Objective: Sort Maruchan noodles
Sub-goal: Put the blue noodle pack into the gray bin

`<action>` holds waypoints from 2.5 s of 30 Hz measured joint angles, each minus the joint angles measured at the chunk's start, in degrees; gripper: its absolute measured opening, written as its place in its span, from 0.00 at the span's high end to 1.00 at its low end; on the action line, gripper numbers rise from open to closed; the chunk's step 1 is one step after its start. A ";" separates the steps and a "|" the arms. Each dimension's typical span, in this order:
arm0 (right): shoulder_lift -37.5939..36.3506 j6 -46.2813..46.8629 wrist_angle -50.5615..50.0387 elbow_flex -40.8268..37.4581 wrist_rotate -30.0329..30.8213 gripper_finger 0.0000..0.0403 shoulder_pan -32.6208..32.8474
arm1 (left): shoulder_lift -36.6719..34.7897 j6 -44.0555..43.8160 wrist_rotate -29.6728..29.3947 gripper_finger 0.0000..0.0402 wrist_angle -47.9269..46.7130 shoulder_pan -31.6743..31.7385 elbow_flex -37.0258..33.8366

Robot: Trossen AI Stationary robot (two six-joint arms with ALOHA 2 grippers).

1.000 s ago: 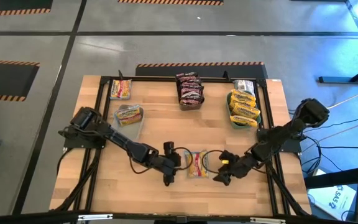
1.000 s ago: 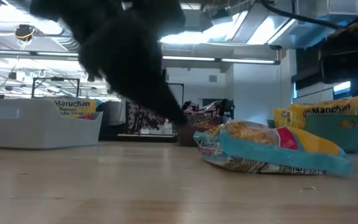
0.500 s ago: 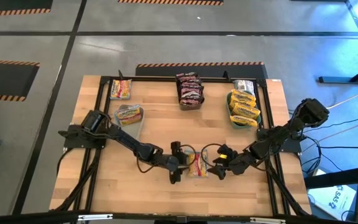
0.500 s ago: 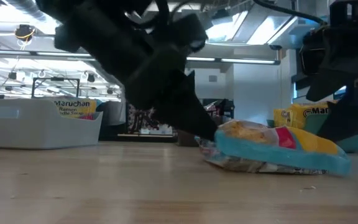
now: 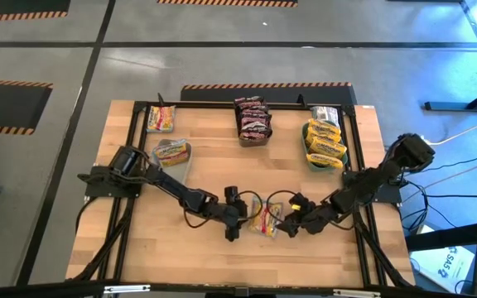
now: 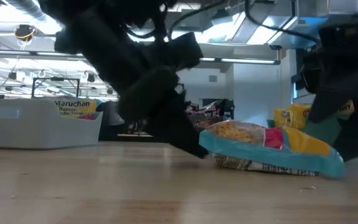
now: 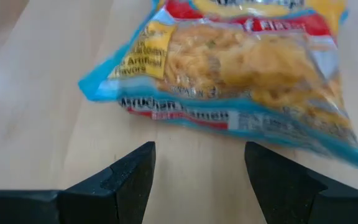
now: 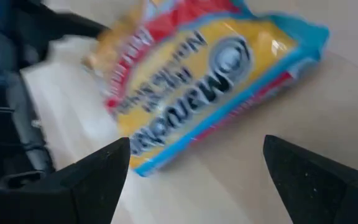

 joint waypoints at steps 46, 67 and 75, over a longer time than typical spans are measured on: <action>14.31 -6.23 21.72 2.24 11.02 0.13 -0.94 | 0.75 1.42 3.64 0.40 4.76 2.18 0.10; 10.82 -30.32 19.71 4.39 12.07 0.78 -0.83 | -12.69 0.20 5.55 0.40 -11.94 0.64 0.04; 3.64 -41.63 3.48 10.22 7.00 0.80 -3.05 | -20.51 0.18 5.41 0.40 -13.63 -1.62 0.08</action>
